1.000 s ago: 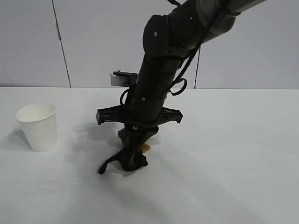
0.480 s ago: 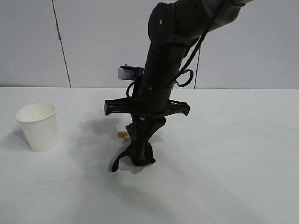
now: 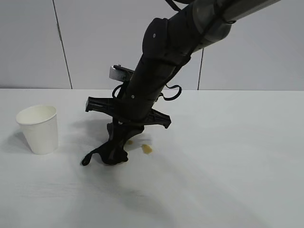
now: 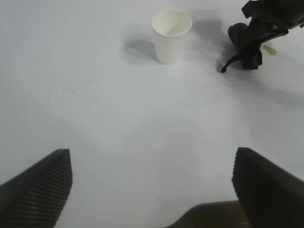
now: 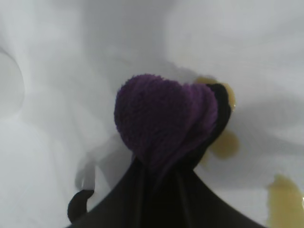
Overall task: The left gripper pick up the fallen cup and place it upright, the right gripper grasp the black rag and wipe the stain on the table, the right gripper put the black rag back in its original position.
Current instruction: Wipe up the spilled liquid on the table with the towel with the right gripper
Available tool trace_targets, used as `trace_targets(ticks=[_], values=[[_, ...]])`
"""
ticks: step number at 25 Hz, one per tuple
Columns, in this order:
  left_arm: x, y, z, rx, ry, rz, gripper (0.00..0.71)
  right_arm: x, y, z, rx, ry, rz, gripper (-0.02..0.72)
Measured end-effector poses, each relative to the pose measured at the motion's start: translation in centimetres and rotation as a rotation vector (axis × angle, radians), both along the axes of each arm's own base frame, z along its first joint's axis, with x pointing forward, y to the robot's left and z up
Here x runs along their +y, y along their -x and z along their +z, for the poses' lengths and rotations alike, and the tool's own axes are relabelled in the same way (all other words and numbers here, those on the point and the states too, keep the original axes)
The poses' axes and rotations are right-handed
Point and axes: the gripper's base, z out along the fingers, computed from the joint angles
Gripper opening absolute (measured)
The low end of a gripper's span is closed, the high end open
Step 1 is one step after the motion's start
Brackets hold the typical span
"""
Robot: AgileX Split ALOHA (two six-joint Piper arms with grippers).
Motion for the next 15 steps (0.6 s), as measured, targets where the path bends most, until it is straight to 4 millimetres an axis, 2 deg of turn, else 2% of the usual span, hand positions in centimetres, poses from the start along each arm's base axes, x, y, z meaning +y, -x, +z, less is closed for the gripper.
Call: trace_targets(ticks=[9, 15], values=[[0.0, 0.0, 0.0, 0.0, 0.0, 0.0, 0.66, 0.2, -0.1, -0.7, 0.038, -0.028, -0.065, 0.074], [0.0, 0.0, 0.0, 0.002, 0.0, -0.001, 0.66, -1.0, -0.6, -0.8, 0.087, -0.026, -0.095, 0.074]])
